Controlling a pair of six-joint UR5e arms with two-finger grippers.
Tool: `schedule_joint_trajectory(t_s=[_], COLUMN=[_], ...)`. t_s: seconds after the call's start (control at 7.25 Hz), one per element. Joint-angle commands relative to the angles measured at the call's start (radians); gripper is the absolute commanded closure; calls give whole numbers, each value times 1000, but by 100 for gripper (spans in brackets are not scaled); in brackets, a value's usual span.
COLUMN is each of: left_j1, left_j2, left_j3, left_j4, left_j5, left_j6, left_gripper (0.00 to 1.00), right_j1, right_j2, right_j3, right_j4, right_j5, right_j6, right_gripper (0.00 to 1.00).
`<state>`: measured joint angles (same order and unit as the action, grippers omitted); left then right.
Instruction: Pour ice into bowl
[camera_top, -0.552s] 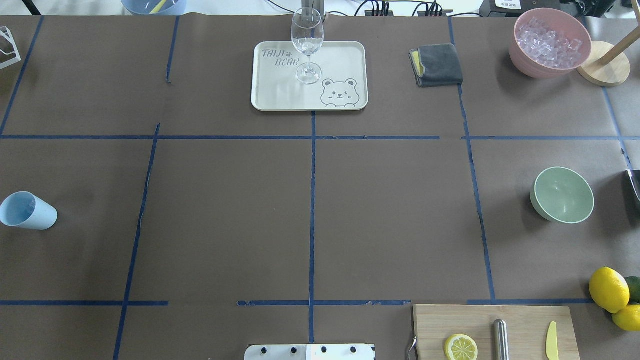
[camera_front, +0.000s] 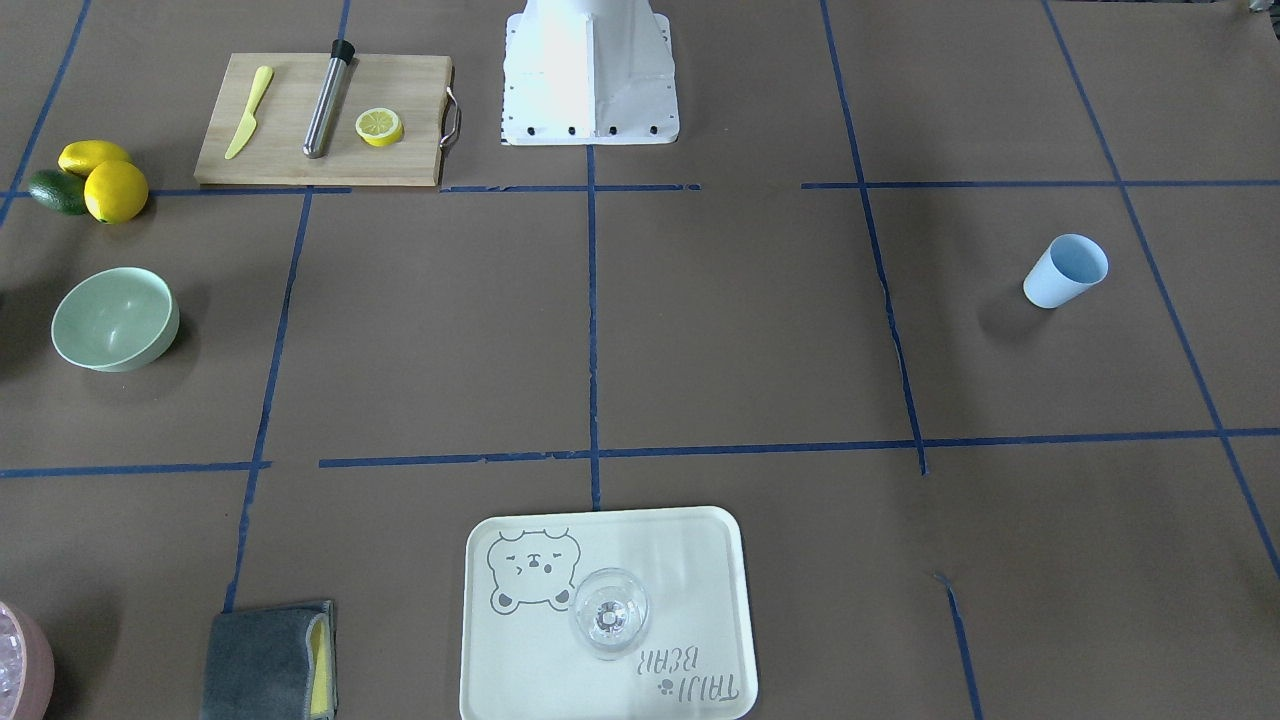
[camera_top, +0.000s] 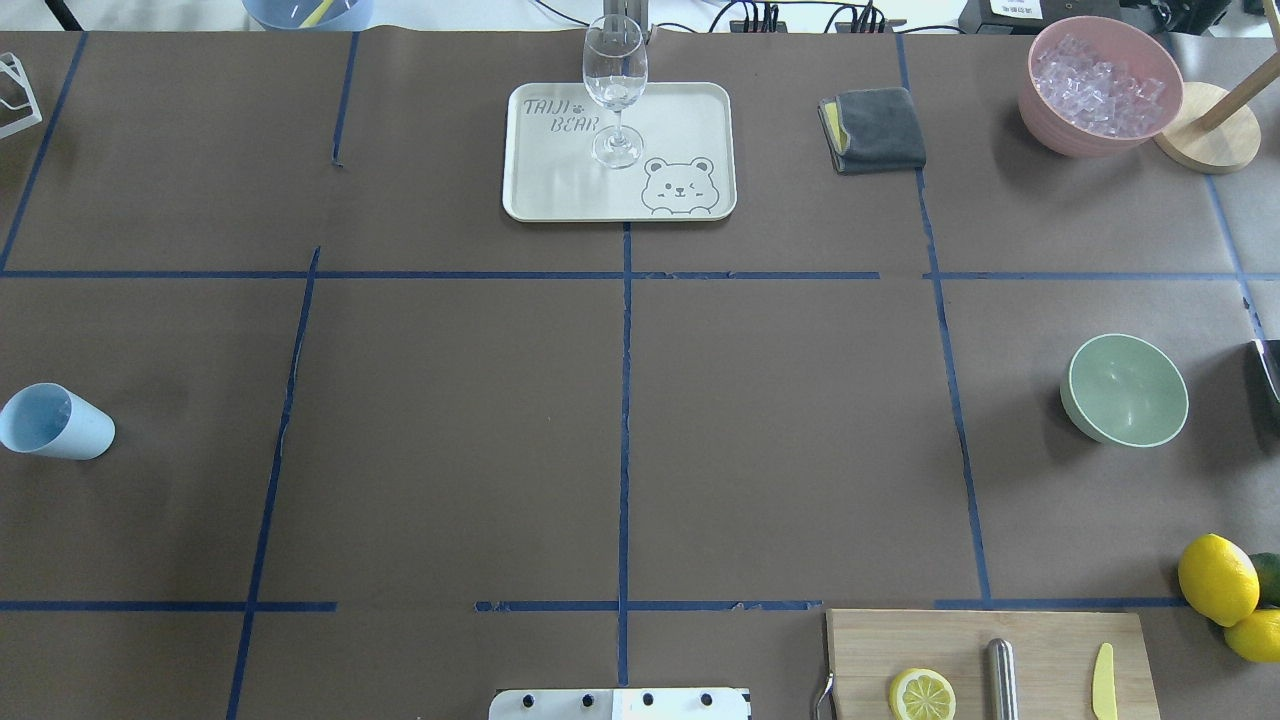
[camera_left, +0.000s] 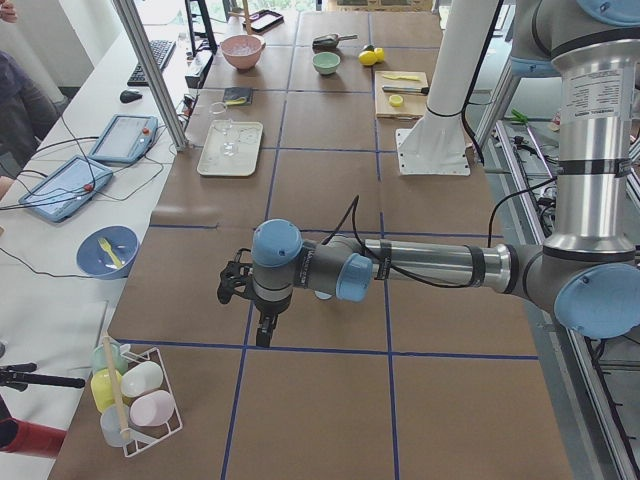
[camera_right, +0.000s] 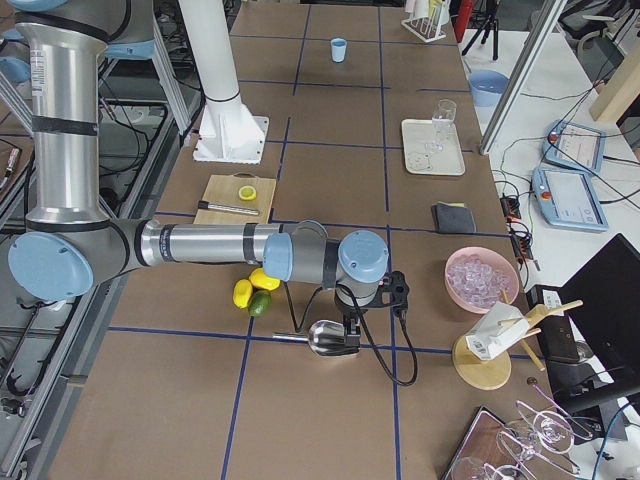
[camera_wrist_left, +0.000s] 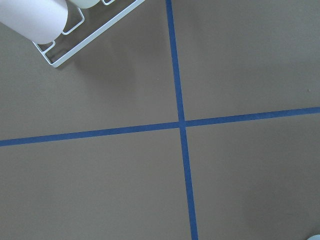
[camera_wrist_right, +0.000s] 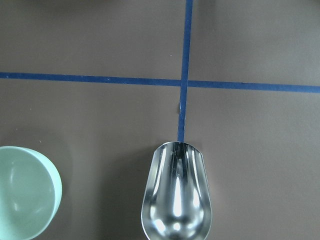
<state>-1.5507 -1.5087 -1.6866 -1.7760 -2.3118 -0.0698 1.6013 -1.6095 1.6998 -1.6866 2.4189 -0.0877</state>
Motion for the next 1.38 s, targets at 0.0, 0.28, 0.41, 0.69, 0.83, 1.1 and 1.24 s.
schedule_joint_trajectory(t_s=[0.0,0.28,0.41,0.69,0.83,1.1,1.24], left_j1=[3,7,12,75,111,196,236], left_j2=[-10,-5,-2,45,135,241,260], left_j3=[-60,-161,-197,-231,-252,-321,-355], left_j4=[-3,-6,-7,-118,-301,-468,-471], left_j5=[2,3,2,9,29,110,159], left_j6=[-10,-10,-11,-181,-309,-479,-525], left_gripper=[0,0,0,0,0,0,1], right_j1=[-24,-44,-72,-168,-235,-344,-394], right_j2=[37,19,10,-7,-23,-105,-148], right_j3=[-24,-17,-14,-11,-11,-11,-11], right_j4=[-2,11,77,268,398,670,776], right_j5=[5,37,40,26,-12,-85,-110], right_j6=[40,40,78,310,480,731,809], right_gripper=[0,0,0,0,0,0,0])
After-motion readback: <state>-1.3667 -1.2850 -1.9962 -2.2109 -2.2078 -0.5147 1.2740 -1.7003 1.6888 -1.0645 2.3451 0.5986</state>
